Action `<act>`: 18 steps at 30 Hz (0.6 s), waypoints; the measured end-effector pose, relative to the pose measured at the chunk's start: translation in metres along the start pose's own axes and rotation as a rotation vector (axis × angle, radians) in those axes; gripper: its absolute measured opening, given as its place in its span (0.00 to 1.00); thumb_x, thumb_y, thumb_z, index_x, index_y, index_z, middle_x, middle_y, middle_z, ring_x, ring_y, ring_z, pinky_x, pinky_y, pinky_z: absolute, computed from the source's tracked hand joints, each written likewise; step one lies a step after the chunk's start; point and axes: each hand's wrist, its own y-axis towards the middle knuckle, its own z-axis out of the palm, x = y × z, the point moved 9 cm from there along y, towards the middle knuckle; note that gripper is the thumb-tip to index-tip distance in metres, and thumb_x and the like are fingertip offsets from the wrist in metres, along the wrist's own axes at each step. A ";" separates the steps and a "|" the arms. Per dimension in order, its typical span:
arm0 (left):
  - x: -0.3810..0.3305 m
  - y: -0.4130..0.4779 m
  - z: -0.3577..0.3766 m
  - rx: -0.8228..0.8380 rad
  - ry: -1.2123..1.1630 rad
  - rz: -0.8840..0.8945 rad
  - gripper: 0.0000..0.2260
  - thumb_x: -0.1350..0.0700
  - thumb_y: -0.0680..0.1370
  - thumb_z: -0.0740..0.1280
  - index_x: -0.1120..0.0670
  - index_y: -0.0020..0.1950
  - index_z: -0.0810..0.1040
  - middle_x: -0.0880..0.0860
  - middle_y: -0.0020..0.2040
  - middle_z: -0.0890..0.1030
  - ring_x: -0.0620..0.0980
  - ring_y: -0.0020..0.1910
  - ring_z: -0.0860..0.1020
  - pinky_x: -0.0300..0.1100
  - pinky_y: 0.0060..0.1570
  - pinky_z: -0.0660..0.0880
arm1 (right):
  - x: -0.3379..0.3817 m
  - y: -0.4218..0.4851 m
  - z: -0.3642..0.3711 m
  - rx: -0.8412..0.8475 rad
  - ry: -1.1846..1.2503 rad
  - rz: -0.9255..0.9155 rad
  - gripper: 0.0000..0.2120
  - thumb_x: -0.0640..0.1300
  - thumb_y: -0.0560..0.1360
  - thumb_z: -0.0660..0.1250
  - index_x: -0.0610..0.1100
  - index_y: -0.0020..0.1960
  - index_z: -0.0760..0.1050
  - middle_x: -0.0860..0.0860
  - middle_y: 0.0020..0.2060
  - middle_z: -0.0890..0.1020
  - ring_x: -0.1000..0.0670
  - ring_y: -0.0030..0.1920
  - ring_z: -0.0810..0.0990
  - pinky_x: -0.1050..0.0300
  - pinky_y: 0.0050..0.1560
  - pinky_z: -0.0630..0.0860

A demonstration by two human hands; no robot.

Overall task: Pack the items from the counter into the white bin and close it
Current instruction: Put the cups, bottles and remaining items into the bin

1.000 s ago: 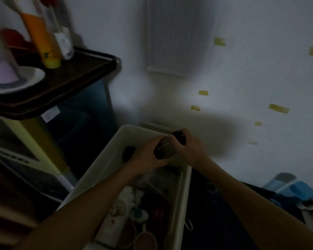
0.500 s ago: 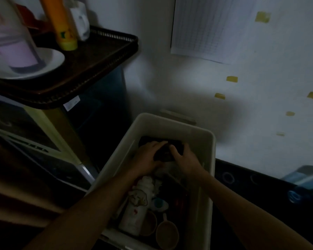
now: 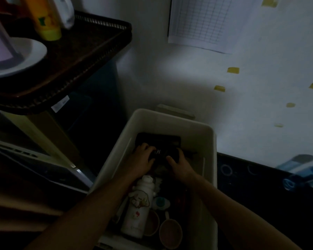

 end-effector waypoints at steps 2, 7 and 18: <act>0.000 0.002 0.000 0.004 0.022 -0.013 0.15 0.51 0.78 0.63 0.50 0.65 0.72 0.52 0.62 0.70 0.52 0.60 0.71 0.50 0.54 0.75 | 0.000 0.002 -0.003 -0.022 -0.035 -0.017 0.27 0.50 0.81 0.62 0.47 0.76 0.57 0.50 0.64 0.72 0.52 0.62 0.71 0.62 0.58 0.67; 0.001 0.001 0.008 0.046 -0.016 -0.020 0.15 0.52 0.77 0.65 0.50 0.63 0.72 0.52 0.60 0.69 0.52 0.60 0.69 0.52 0.52 0.76 | -0.003 0.007 -0.008 -0.099 -0.155 -0.021 0.25 0.46 0.80 0.63 0.44 0.75 0.62 0.43 0.68 0.71 0.42 0.68 0.70 0.54 0.65 0.69; -0.009 -0.005 0.007 0.101 -0.003 -0.031 0.22 0.52 0.78 0.63 0.52 0.72 0.67 0.54 0.66 0.67 0.54 0.63 0.70 0.49 0.57 0.74 | 0.001 0.004 -0.013 -0.126 -0.200 0.019 0.20 0.37 0.76 0.64 0.38 0.68 0.71 0.40 0.62 0.77 0.39 0.63 0.75 0.43 0.64 0.73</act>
